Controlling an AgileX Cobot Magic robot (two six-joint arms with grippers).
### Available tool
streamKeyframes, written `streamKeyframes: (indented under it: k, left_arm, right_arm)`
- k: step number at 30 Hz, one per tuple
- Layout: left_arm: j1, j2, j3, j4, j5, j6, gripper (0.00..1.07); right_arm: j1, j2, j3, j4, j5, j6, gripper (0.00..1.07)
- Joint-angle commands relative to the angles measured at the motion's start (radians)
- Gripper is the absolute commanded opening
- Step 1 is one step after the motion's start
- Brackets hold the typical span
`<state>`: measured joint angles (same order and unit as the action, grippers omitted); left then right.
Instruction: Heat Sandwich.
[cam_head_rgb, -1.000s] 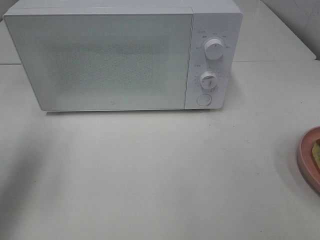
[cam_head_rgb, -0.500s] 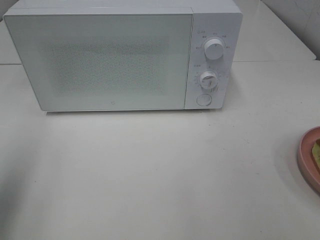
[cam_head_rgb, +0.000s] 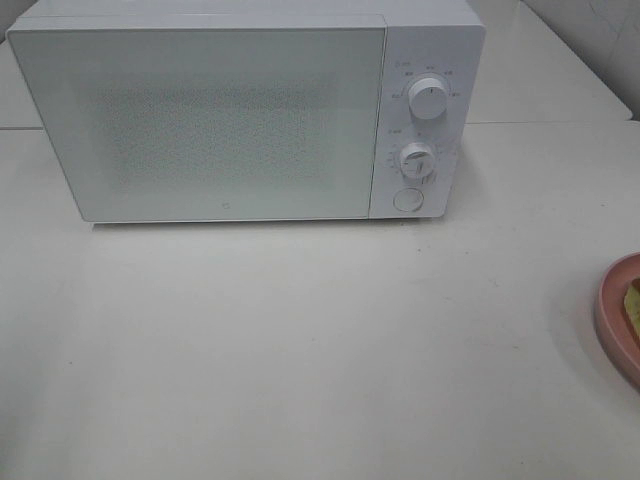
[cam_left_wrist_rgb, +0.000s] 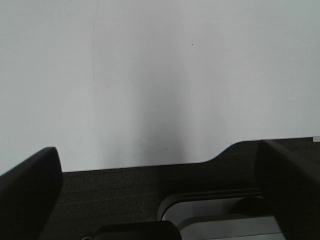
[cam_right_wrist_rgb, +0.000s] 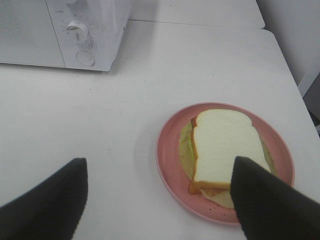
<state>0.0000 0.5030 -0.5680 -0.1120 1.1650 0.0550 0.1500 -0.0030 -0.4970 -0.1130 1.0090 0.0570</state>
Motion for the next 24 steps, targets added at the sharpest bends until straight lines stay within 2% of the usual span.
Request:
streamKeyframes:
  k: [1,5,19,24]
  left_arm:
    - [0.001,-0.069,0.017,0.003,-0.039,-0.011,1.00]
    - [0.000,-0.215,0.053,0.002,-0.098,-0.011,1.00]
    - [0.000,-0.539,0.052,0.007,-0.098,-0.010,1.00]
    - [-0.001,-0.535,0.052,0.007,-0.099,-0.009,1.00]
  right_arm:
    - [-0.008,-0.026,0.001,-0.004,-0.012,-0.001,0.76]
    - [-0.008,-0.026,0.001,-0.004,-0.012,-0.001,0.76]
    - [-0.008,-0.026,0.001,-0.005,-0.012,-0.001,0.76]
    - [-0.008,-0.023,0.001,-0.006,-0.012,-0.001,0.76]
